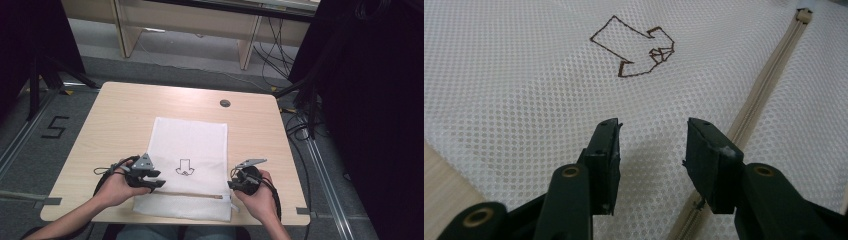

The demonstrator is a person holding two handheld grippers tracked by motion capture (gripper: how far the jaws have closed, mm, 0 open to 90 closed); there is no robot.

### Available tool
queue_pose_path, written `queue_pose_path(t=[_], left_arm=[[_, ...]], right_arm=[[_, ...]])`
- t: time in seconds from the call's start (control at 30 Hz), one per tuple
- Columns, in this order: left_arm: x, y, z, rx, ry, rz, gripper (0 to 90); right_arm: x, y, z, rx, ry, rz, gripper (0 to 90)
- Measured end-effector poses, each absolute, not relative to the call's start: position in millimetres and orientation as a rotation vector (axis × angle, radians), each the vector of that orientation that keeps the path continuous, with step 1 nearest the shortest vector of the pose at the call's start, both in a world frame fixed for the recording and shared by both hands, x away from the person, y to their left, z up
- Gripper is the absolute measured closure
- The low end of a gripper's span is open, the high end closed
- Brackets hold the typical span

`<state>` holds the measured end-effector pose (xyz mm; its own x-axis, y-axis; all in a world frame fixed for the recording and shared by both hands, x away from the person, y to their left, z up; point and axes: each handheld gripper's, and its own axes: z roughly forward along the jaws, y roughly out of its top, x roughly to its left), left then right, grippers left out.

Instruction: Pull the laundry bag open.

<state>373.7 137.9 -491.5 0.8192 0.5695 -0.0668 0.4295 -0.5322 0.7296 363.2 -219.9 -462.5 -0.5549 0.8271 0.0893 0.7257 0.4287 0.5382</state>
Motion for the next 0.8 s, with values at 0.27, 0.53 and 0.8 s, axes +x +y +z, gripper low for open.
queue_pose_path(t=[0.27,0.53,0.8], left_arm=[[373.2,141.0,-490.8,2.187,0.736,0.233,51.8],[374.3,139.3,-488.1,2.167,0.721,0.260,45.7],[367.8,132.5,-487.0,2.129,0.700,0.266,46.3]], right_arm=[[363.4,-220.6,-460.6,1.366,2.489,0.802,74.6],[360.8,-220.0,-458.7,1.393,2.511,0.808,74.8],[356.2,-221.0,-455.3,1.351,2.524,0.778,77.0]])
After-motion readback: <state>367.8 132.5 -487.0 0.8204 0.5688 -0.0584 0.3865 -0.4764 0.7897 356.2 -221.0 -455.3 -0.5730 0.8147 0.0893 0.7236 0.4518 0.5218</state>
